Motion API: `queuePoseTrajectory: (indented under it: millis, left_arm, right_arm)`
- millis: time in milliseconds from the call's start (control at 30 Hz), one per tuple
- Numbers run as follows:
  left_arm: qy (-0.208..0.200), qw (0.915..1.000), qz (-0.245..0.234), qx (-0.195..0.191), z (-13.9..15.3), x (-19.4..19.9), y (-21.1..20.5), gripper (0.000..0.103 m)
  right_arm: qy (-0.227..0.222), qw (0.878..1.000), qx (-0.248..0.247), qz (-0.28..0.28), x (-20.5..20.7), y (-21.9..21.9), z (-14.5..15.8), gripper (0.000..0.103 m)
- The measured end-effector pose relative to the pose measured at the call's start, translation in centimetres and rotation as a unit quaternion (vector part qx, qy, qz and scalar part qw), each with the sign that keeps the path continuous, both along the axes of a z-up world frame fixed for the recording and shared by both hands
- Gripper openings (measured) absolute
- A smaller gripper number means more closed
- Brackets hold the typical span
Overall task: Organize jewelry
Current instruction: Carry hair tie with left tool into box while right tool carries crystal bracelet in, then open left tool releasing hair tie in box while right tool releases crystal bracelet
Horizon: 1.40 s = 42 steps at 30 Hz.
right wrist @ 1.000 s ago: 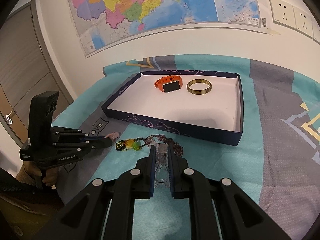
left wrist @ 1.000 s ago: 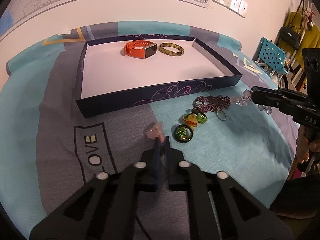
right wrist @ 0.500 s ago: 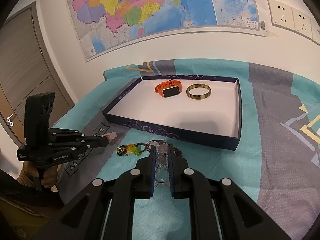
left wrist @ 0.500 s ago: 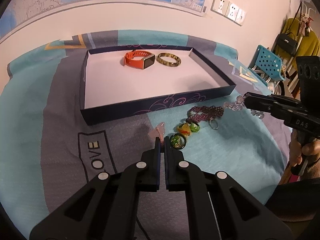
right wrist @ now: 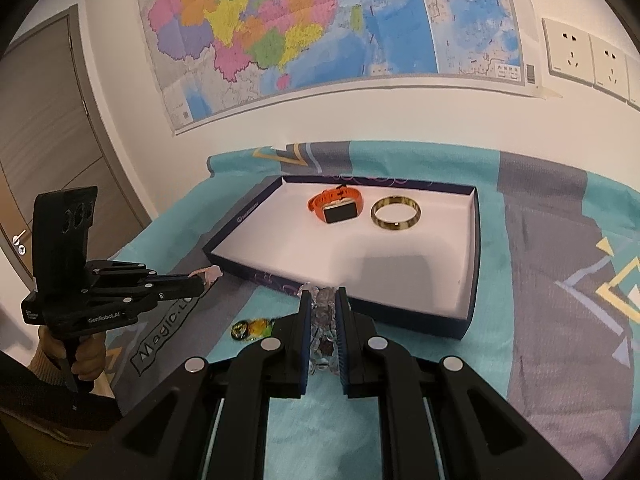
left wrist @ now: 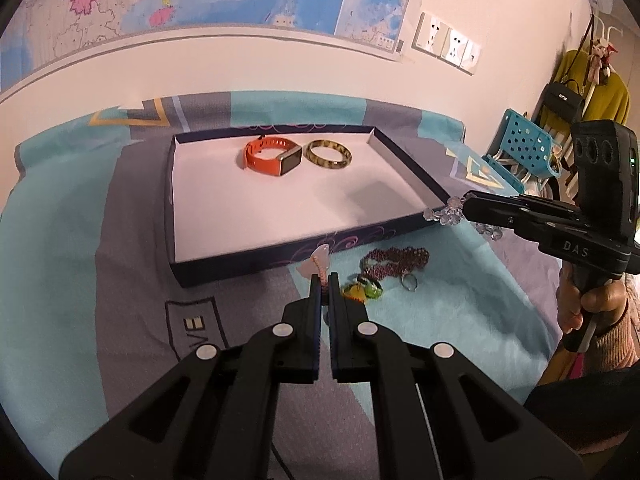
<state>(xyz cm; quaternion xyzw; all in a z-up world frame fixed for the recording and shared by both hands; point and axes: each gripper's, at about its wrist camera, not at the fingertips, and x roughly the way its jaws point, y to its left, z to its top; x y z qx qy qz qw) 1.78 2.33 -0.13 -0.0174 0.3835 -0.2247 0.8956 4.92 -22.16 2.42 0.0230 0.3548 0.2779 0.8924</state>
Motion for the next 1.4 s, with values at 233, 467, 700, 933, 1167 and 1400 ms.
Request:
queuePoseTrajectory:
  millis: [233,467,700,933,1167,1400]
  left_arm:
    - [-0.009,1.0000,0.003,0.002,0.8,1.4,0.0,0.004]
    - [-0.008,1.0000,0.006,0.000,1.1,3.8,0.0,0.004]
    - [-0.011,0.9997,0.009,0.018,1.1,6.9,-0.6,0.004]
    - [0.002,0.9995,0.008,0.032,0.3,10.0,-1.3,0.004]
    - [0.016,0.9988,0.005,0.047,-0.8,12.1,-2.3,0.004]
    - [0.037,0.9980,0.016,0.049,-2.2,14.1,-2.5,0.004]
  right_arm:
    - [-0.012,1.000,-0.005,-0.002,1.7,0.3,0.6,0.010]
    - [-0.014,1.000,-0.015,-0.002,4.6,1.1,0.5,0.010]
    - [-0.008,0.999,-0.039,-0.002,8.2,2.5,-0.5,0.010]
    - [0.011,0.999,-0.053,-0.002,11.1,3.7,-2.1,0.010]
    - [0.023,0.998,-0.060,-0.004,13.1,4.6,-3.2,0.010]
    - [0.036,0.997,-0.070,-0.004,14.1,5.1,-4.2,0.010]
